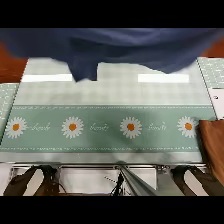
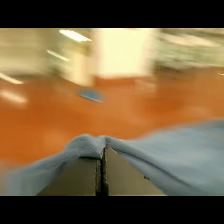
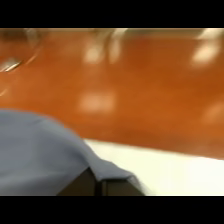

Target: Fold the shirts.

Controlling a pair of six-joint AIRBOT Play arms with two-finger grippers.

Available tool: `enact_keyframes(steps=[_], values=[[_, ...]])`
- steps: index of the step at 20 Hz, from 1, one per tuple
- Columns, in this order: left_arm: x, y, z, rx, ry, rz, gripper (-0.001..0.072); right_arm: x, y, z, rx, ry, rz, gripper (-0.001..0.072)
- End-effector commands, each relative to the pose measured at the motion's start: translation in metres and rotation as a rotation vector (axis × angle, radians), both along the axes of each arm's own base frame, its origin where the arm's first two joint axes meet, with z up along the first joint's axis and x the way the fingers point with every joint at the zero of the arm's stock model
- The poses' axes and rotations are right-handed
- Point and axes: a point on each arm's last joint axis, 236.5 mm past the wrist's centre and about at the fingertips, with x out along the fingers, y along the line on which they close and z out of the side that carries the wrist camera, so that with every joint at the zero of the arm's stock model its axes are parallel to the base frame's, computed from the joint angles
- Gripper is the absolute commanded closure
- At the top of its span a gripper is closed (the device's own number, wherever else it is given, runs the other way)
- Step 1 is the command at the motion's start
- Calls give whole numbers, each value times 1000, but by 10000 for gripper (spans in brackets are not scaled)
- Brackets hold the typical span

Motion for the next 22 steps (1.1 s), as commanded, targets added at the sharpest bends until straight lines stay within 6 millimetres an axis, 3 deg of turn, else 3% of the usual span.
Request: enact_keyframes(steps=[1, 3, 5, 8, 10, 12, 15, 19, 22], values=[[-83, 56, 42, 174, -186, 444, 686, -82, -25, 19, -53, -64, -207, 688], [-116, 66, 37, 201, -179, 541, 687, -111, -20, 10, -68, -42, -213, 688], [-135, 62, 26, 212, -154, 529, 686, -128, -17, -4, -78, 7, -216, 688], [-127, 63, 5, 211, -97, 476, 686, -132, -23, -29, -84, 112, -235, 688], [-96, 66, -29, 134, 35, 439, 687, -118, -25, -43, -66, 160, -228, 688], [-59, 65, -80, 88, 232, 395, 686, -95, -30, -74, -45, 253, -222, 688], [0, 53, -165, 40, 509, 276, 686, -51, -29, -144, 18, 425, -169, 688], [82, 52, -277, 27, 771, 193, 686, 27, -28, -250, 148, 545, -112, 688], [138, 37, -347, 10, 903, 139, 686, 91, -43, -317, 200, 634, -122, 688]])
